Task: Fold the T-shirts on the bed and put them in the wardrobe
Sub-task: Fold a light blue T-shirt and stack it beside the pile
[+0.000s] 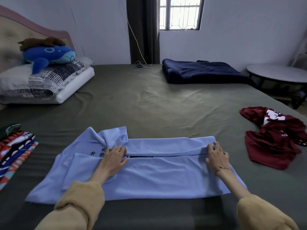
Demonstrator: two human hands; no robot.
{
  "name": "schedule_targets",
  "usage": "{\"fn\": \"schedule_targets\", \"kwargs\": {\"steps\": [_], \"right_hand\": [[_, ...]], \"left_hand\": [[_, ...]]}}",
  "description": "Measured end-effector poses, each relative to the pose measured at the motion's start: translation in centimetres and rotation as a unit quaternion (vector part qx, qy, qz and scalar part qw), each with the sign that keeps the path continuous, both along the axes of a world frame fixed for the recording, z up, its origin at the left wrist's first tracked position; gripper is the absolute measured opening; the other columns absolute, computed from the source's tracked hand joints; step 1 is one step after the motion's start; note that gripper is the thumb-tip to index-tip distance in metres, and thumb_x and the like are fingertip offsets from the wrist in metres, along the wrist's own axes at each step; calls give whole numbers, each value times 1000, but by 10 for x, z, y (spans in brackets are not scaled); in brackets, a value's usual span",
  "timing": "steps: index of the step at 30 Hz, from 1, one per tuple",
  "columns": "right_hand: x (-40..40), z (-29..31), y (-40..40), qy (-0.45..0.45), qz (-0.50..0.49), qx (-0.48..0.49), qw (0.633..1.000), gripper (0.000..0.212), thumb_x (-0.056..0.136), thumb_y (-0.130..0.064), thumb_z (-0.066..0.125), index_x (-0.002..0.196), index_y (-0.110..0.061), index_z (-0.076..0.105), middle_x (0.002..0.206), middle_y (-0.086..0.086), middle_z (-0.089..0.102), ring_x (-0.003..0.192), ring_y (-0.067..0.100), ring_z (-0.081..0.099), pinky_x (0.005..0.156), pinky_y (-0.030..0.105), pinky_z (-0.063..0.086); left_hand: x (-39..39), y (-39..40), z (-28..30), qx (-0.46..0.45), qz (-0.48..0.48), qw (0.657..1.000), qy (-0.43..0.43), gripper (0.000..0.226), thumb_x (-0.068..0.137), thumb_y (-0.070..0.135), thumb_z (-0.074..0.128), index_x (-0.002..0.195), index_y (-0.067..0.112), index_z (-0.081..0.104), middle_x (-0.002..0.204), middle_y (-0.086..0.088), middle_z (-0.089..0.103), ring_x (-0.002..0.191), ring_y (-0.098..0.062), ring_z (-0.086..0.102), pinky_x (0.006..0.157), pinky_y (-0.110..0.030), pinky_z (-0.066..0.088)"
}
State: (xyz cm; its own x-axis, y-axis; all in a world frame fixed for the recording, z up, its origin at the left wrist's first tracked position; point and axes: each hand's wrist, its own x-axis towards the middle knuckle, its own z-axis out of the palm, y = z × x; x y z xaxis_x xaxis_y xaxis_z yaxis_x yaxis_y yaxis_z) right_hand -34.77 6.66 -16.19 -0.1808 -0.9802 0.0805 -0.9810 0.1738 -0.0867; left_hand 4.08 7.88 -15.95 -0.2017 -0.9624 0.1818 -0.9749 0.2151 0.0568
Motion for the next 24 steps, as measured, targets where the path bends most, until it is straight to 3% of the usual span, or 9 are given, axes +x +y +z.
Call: {"fn": "schedule_targets", "kwargs": {"steps": [3,7,10,13,16,19,21,24], "right_hand": [[-1,-3,10,-41,-65,-32,997,42,83,-14,51,123,-9,40,137,12,30,119,29,40,88,40,39],[-4,-4,23,-62,-128,-40,989,38,87,-17,49,122,-7,41,125,13,42,114,31,44,87,39,39],[-8,-4,35,-54,-161,-11,985,37,87,-18,48,122,-9,39,126,12,45,119,28,41,94,39,37],[-11,-1,44,-26,-159,-25,987,34,86,-17,49,118,-9,42,123,11,46,118,27,40,92,38,36],[-7,-3,52,3,-17,-38,999,32,86,-19,51,115,-8,51,117,11,50,112,28,47,85,37,40],[4,-6,66,-58,159,-26,985,25,90,-25,54,108,-9,57,109,9,56,106,26,53,84,34,42],[8,-6,75,-114,226,-30,967,23,88,-24,60,103,-6,59,104,10,56,99,29,55,81,37,44],[6,-7,91,-129,246,-40,960,33,86,-41,57,95,-10,56,95,6,52,89,22,52,73,38,45]], "left_hand": [[2,8,-17,-116,-29,992,-46,28,74,38,35,92,20,47,87,2,54,83,-18,53,75,-31,33],[-4,19,-26,-195,-19,976,-95,29,76,30,35,99,15,45,95,-6,49,86,-25,47,71,-37,37],[-6,27,-21,-150,1,985,-89,32,77,32,40,103,14,46,101,-8,48,91,-26,46,71,-39,36],[-2,36,-23,-96,-26,993,-67,32,86,41,37,107,20,49,107,-5,56,101,-21,45,83,-39,32],[-1,53,-24,-20,-54,995,-79,58,100,48,14,113,21,64,120,-5,62,114,-17,45,94,-41,29],[-2,72,-22,-2,-86,990,-110,66,100,48,7,118,25,66,128,-2,61,118,-16,55,98,-43,27],[-3,79,-18,-31,-103,988,-106,61,100,46,13,118,23,66,124,-2,63,112,-19,62,95,-39,31],[-2,89,-17,-116,-132,983,-60,30,87,36,37,100,19,58,94,-4,66,81,-21,67,74,-28,38]]}}
